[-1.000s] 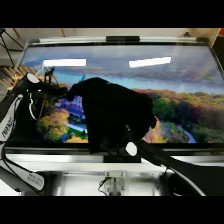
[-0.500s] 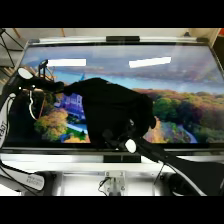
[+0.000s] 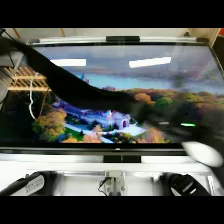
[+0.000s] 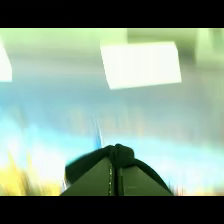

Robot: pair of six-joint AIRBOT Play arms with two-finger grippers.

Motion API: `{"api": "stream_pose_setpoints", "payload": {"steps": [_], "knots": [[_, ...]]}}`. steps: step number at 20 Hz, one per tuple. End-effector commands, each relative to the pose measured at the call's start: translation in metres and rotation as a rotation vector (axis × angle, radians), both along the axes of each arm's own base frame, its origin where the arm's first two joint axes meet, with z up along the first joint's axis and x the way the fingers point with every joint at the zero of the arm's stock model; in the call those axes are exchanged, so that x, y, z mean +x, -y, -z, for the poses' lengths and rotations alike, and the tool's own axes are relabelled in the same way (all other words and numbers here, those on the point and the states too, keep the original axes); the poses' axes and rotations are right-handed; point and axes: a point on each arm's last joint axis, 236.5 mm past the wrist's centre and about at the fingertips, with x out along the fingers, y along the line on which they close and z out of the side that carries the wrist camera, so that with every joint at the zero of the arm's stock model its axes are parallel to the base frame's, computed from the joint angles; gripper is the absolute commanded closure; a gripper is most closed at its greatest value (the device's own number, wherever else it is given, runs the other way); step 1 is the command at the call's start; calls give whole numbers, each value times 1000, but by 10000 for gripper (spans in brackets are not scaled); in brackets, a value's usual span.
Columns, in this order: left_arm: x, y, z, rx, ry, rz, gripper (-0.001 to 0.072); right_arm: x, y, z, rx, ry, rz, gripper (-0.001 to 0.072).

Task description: Fold the shirts.

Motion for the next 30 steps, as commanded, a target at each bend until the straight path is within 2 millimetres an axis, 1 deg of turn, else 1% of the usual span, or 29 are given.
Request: {"api": "stream_pose_setpoints", "payload": {"steps": [1, 2, 3, 4, 5, 6, 7, 8, 9, 10, 11, 12, 14, 15, 17, 18, 19, 20, 21, 22, 23, 24, 25, 27, 29, 30], "knots": [[-158, 5, -190, -95, 564, -117, 675, -74, 140, -182, -12, 536, 353, 635], [-199, 13, -211, -99, 651, -115, 675, -102, 165, -219, -4, 646, 431, 635], [-229, 19, -221, -82, 699, -115, 675, -123, 183, -240, -16, 706, 495, 635], [-248, 26, -225, -77, 721, -106, 675, -134, 195, -249, -47, 725, 541, 635], [-262, 31, -227, -97, 728, -95, 675, -138, 202, -249, -83, 709, 570, 635], [-270, 35, -226, -115, 725, -85, 675, -136, 205, -241, -120, 675, 585, 635], [-272, 37, -224, -121, 715, -79, 675, -130, 207, -229, -161, 627, 590, 634], [-269, 37, -221, -117, 703, -78, 675, -121, 207, -215, -202, 571, 586, 634], [-263, 35, -218, -110, 685, -85, 675, -111, 209, -200, -253, 514, 590, 634], [-252, 32, -211, -99, 653, -92, 675, -100, 213, -185, -314, 452, 599, 635], [-237, 28, -200, -85, 600, -99, 675, -87, 217, -169, -380, 391, 607, 634], [-216, 24, -182, -63, 518, -107, 675, -73, 222, -147, -475, 308, 606, 634], [-169, 15, -135, -42, 330, -105, 675, -43, 229, -95, -654, 99, 576, 634], [-142, 11, -107, -28, 237, -95, 674, -28, 231, -70, -714, 0, 562, 634], [-85, 2, -39, 24, 48, -63, 674, 15, 225, -21, -813, -143, 514, 634], [-60, -1, -6, 45, -24, -44, 675, 39, 221, 2, -852, -183, 490, 634], [-32, -4, 30, 54, -98, -28, 675, 68, 214, 28, -874, -211, 475, 634], [-8, -6, 61, 49, -159, -18, 674, 96, 206, 52, -879, -228, 462, 634], [17, -8, 92, 32, -221, -14, 674, 126, 197, 79, -879, -243, 447, 634], [38, -10, 119, 17, -265, -13, 674, 156, 186, 106, -869, -251, 432, 634], [60, -9, 145, 2, -301, -13, 674, 179, 177, 132, -846, -261, 423, 633], [78, -7, 169, -20, -329, -10, 674, 198, 170, 157, -805, -279, 427, 633], [94, -2, 191, -50, -353, -6, 674, 212, 167, 183, -733, -321, 456, 634], [117, 7, 228, -84, -391, -3, 673, 229, 171, 226, -567, -425, 529, 633], [125, 20, 269, -95, -468, 20, 673, 235, 177, 258, -414, -531, 569, 633], [124, 30, 290, -105, -523, 40, 673, 234, 178, 273, -365, -581, 572, 634]]}}
